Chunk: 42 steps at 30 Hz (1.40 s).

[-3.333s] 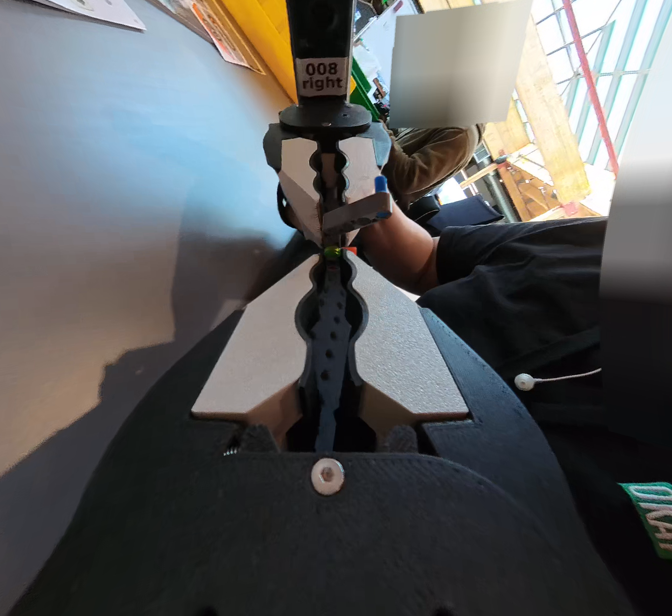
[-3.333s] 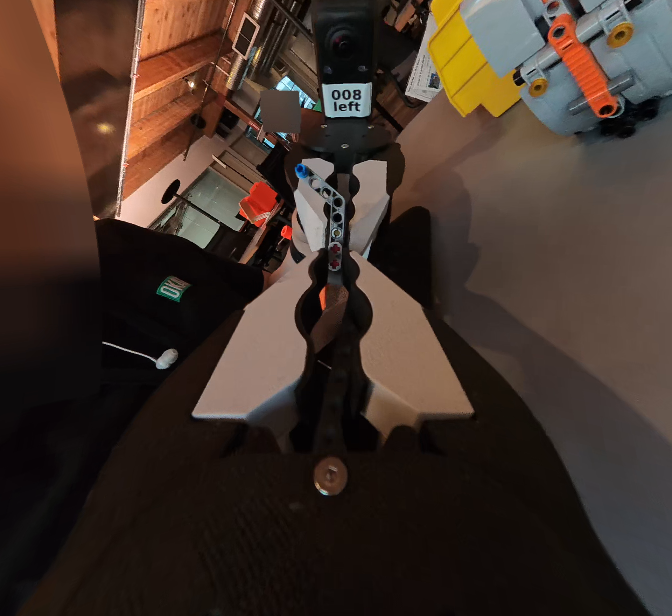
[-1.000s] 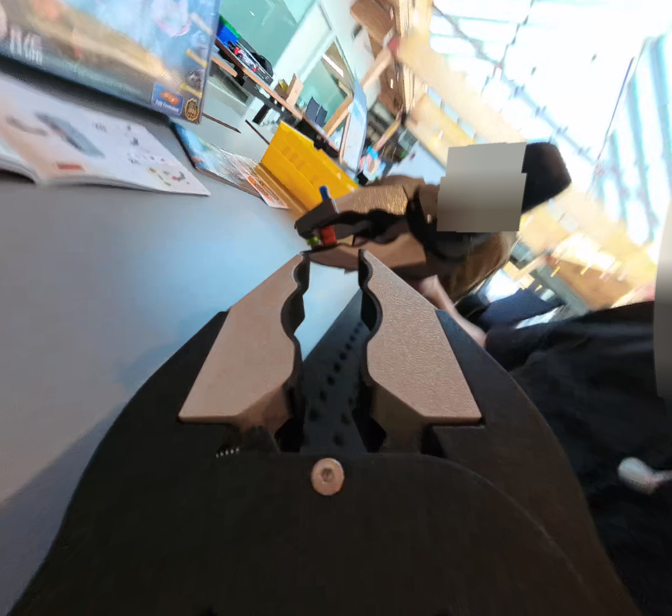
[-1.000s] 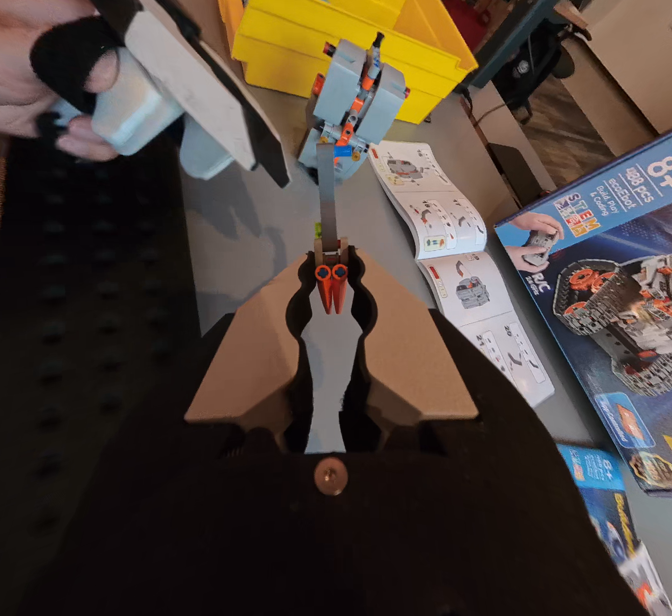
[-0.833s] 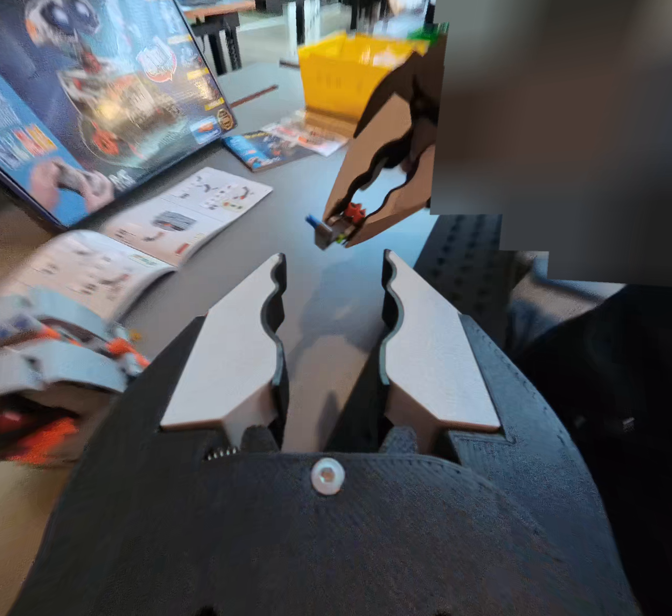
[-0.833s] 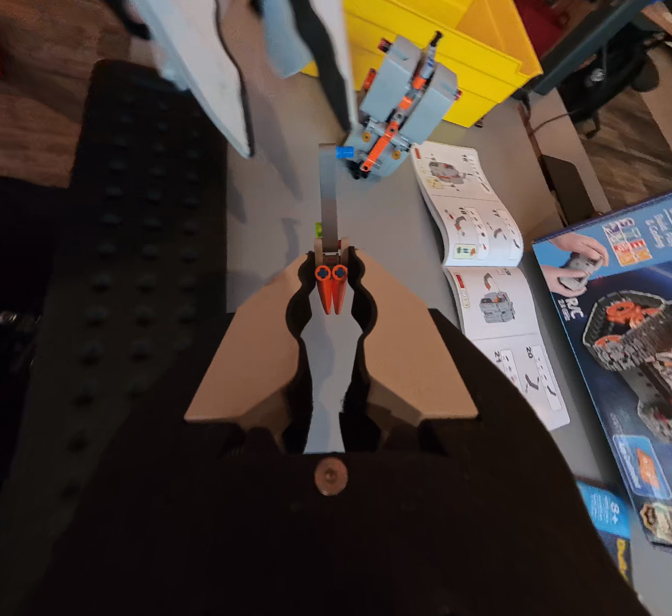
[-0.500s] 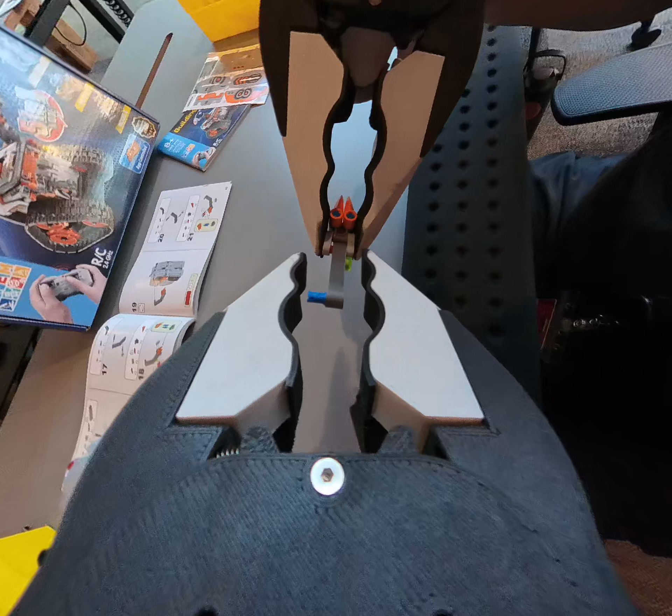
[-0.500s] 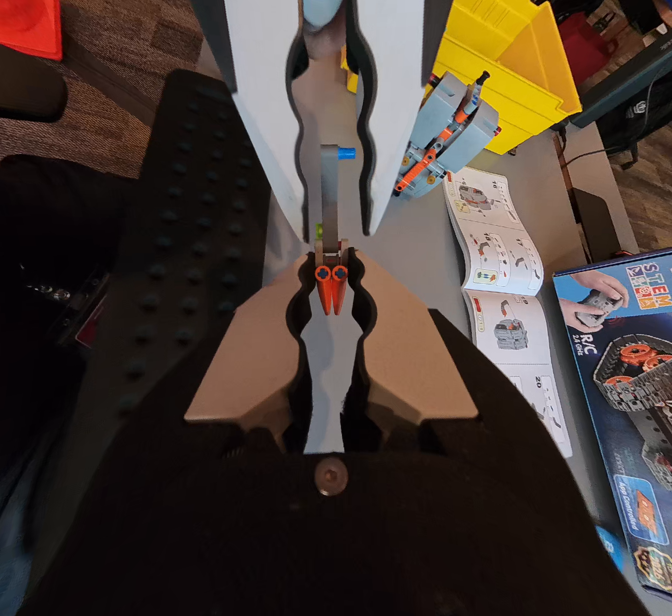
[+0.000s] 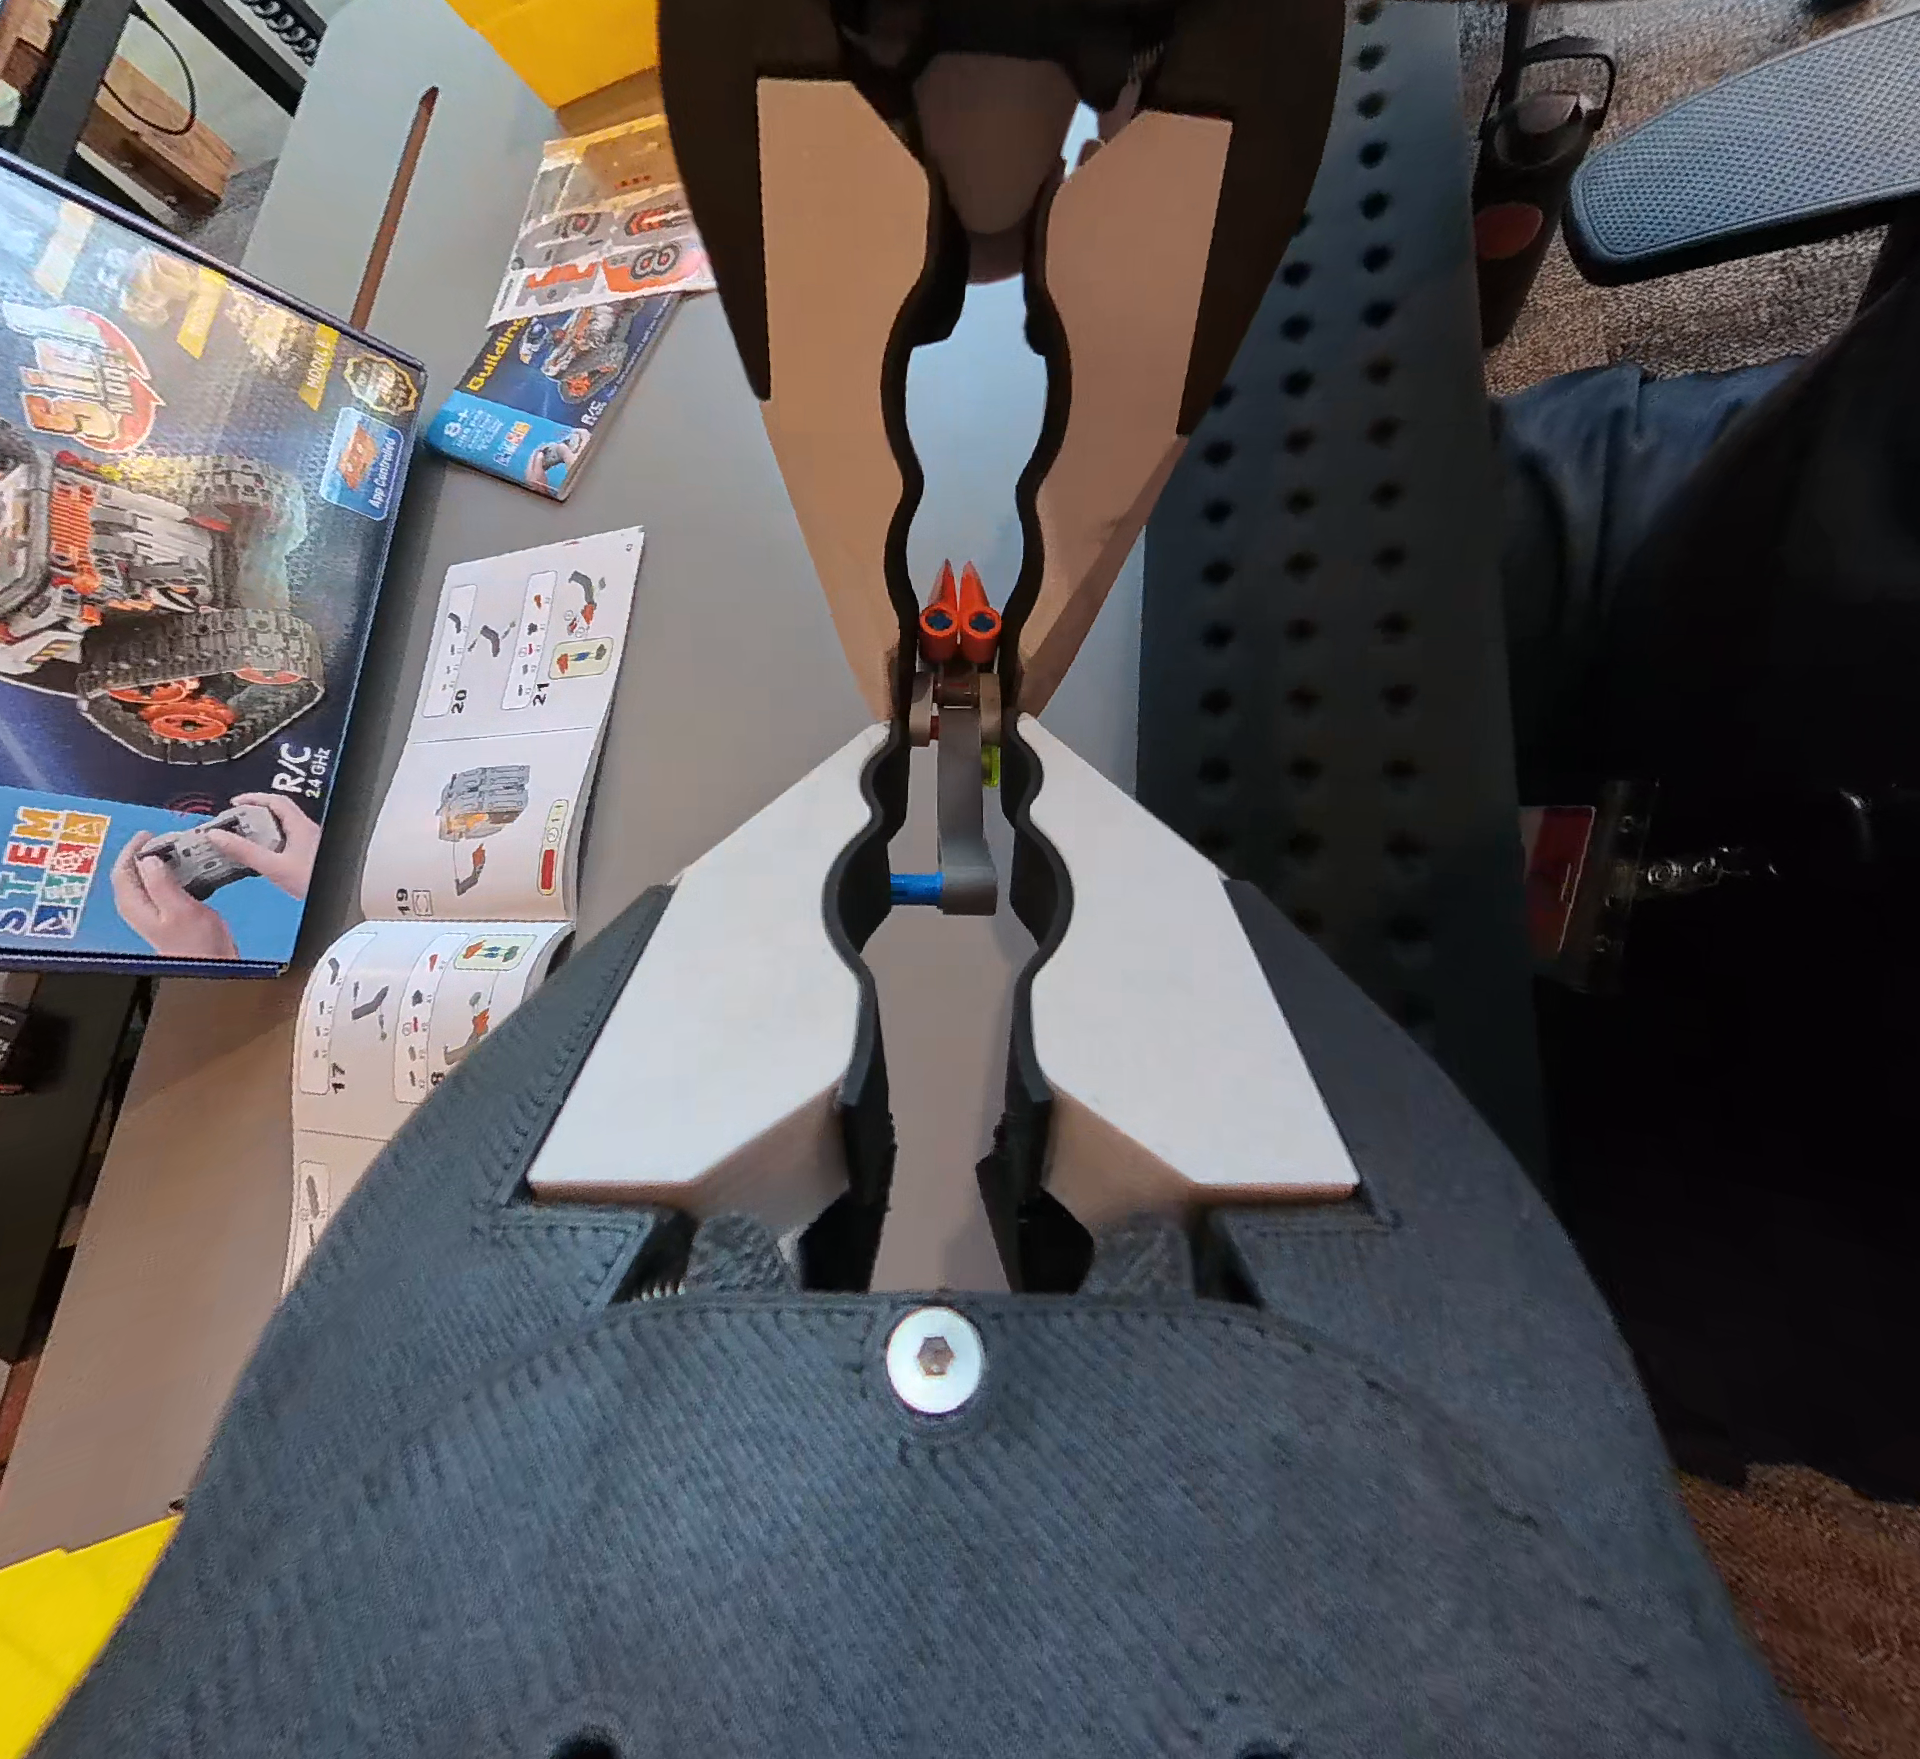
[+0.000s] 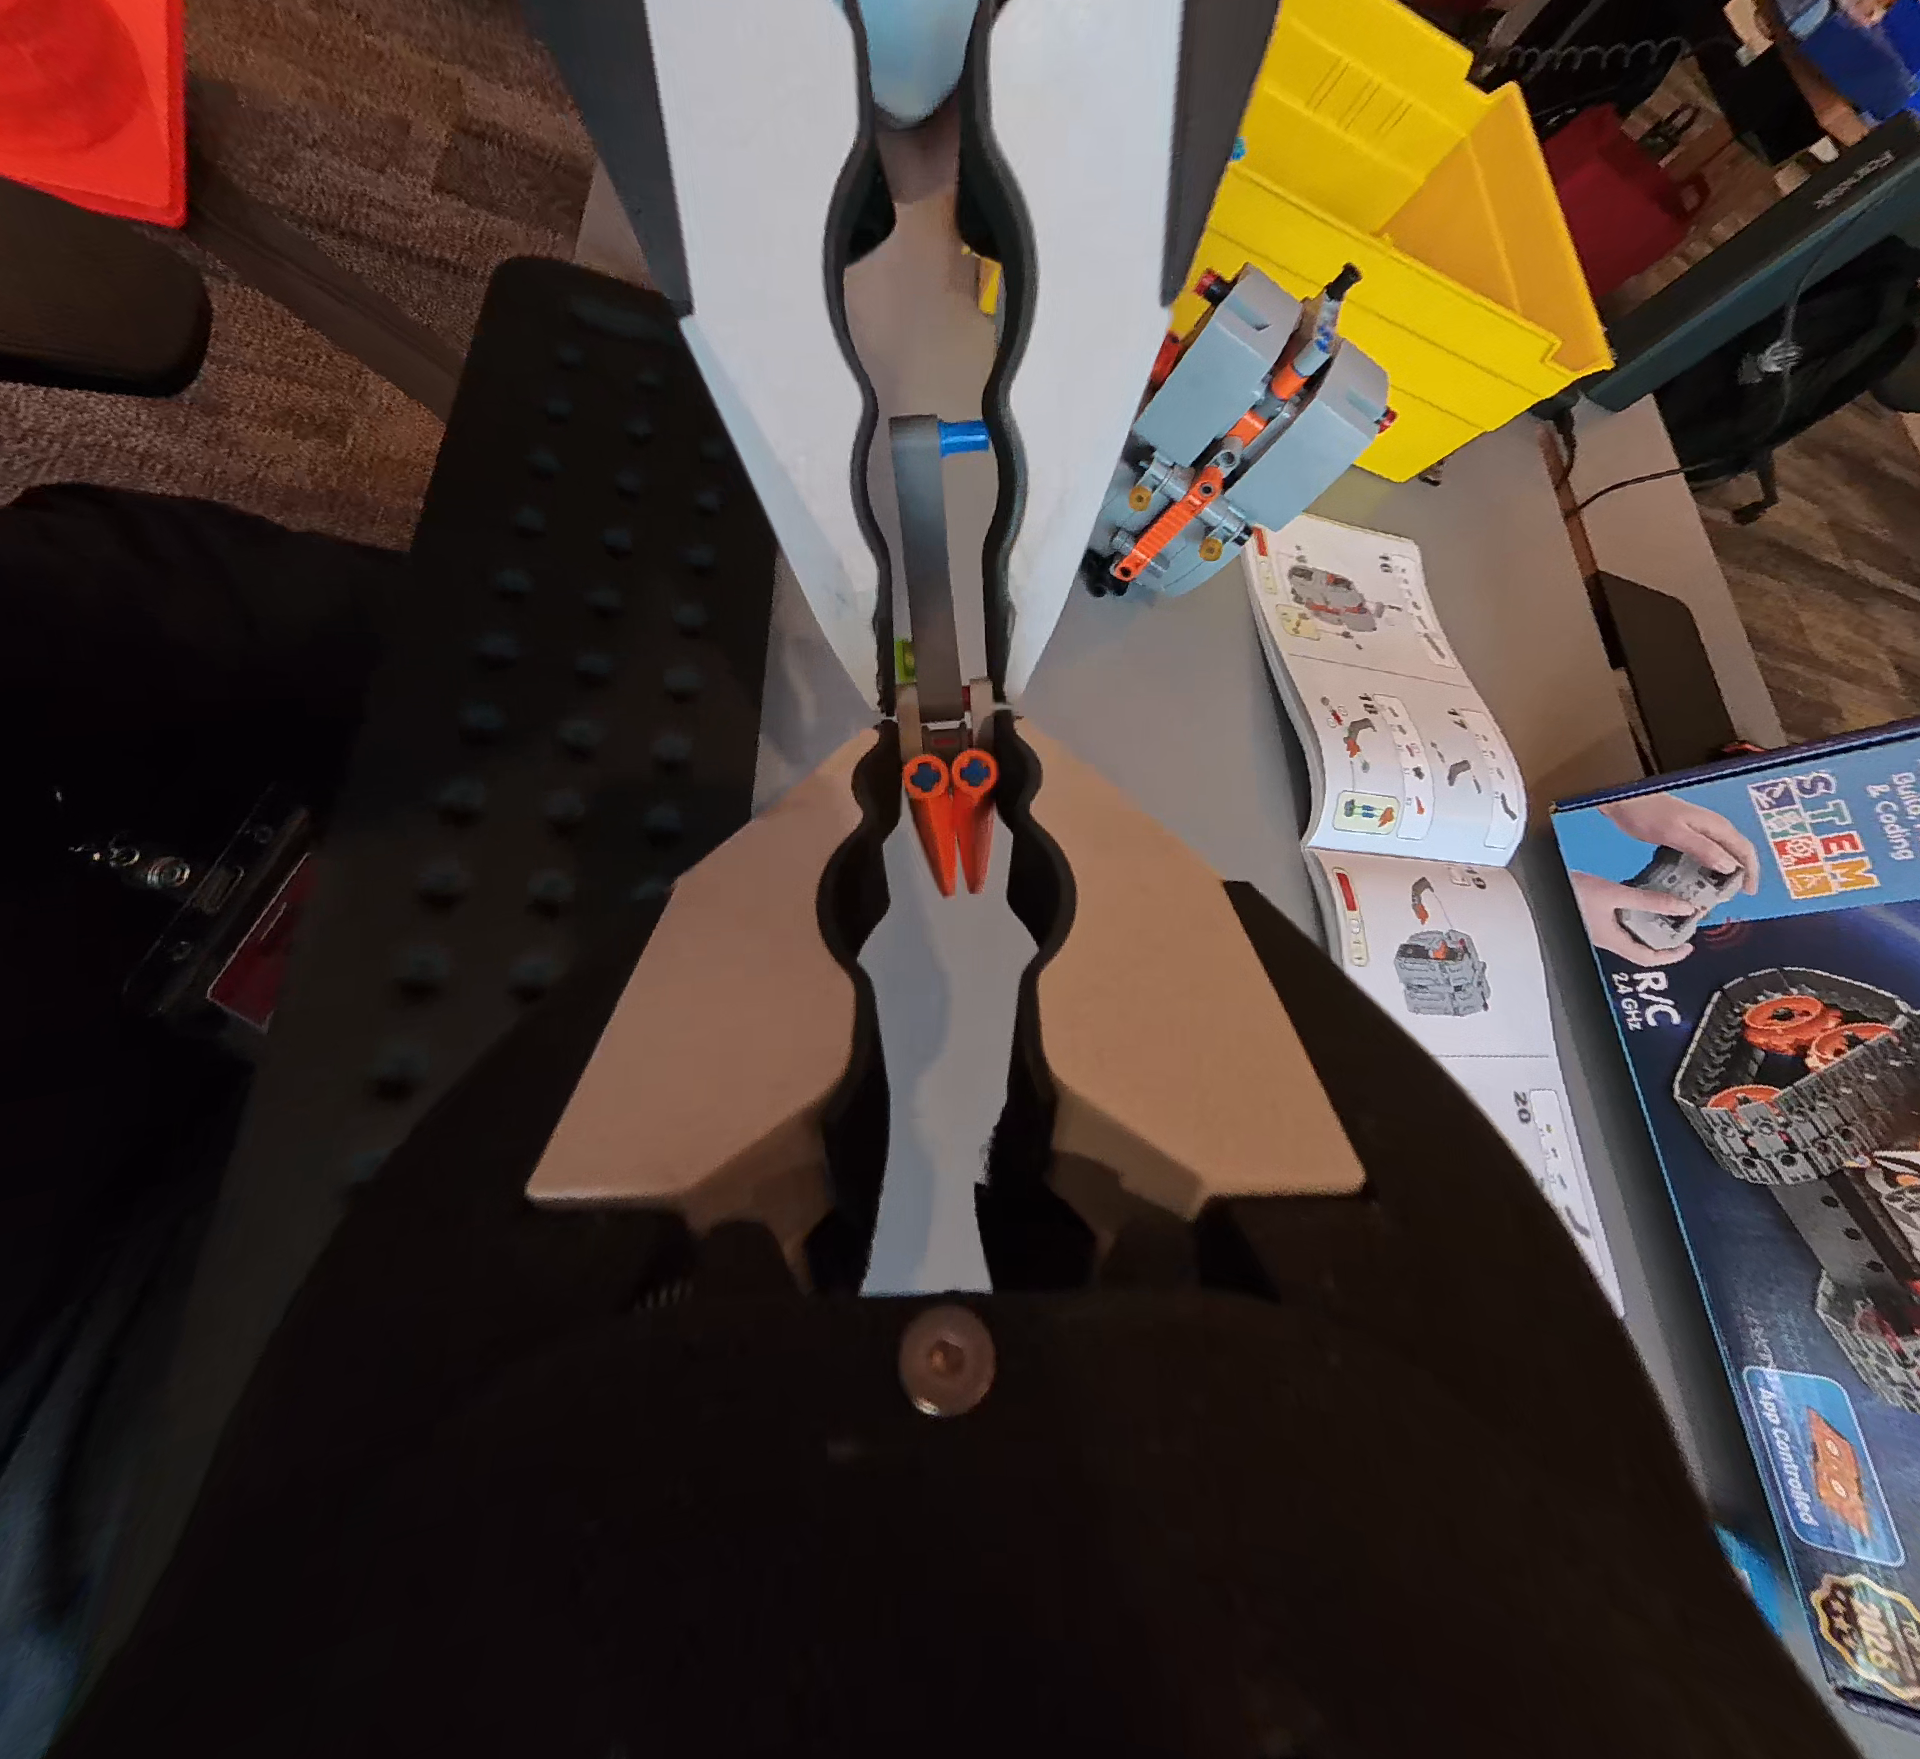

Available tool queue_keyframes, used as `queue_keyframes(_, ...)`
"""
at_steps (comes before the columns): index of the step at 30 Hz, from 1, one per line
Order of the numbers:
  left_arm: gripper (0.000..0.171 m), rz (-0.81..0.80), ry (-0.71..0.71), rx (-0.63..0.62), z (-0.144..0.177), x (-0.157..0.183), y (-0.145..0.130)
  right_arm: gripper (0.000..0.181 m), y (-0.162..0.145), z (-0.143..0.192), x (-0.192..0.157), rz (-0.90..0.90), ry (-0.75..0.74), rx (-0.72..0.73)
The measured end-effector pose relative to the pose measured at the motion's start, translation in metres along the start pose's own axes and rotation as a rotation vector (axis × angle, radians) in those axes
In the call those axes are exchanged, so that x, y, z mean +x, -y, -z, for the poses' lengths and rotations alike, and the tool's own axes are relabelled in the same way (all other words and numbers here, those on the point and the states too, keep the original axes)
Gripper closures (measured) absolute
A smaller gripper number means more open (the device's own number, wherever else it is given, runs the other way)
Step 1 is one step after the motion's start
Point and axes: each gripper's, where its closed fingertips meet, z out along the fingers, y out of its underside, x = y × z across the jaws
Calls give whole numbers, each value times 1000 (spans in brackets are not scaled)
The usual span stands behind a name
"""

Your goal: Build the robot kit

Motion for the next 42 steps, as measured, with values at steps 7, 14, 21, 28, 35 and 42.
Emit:
queue_keyframes(7,156,41,-49,49,9,4,9,164,9,7,-5,47,42,42)
queue_keyframes(14,157,42,-39,31,12,4,10,164,13,8,-5,57,13,67)
queue_keyframes(21,157,27,-26,7,10,6,8,165,10,7,-4,126,-30,35)
queue_keyframes(28,157,26,-37,6,10,7,8,164,9,6,-7,122,-5,12)
queue_keyframes(35,157,-47,-38,12,12,8,8,163,11,7,-9,142,34,22)
queue_keyframes(42,157,-144,5,40,13,11,16,165,16,15,-10,269,-24,12)
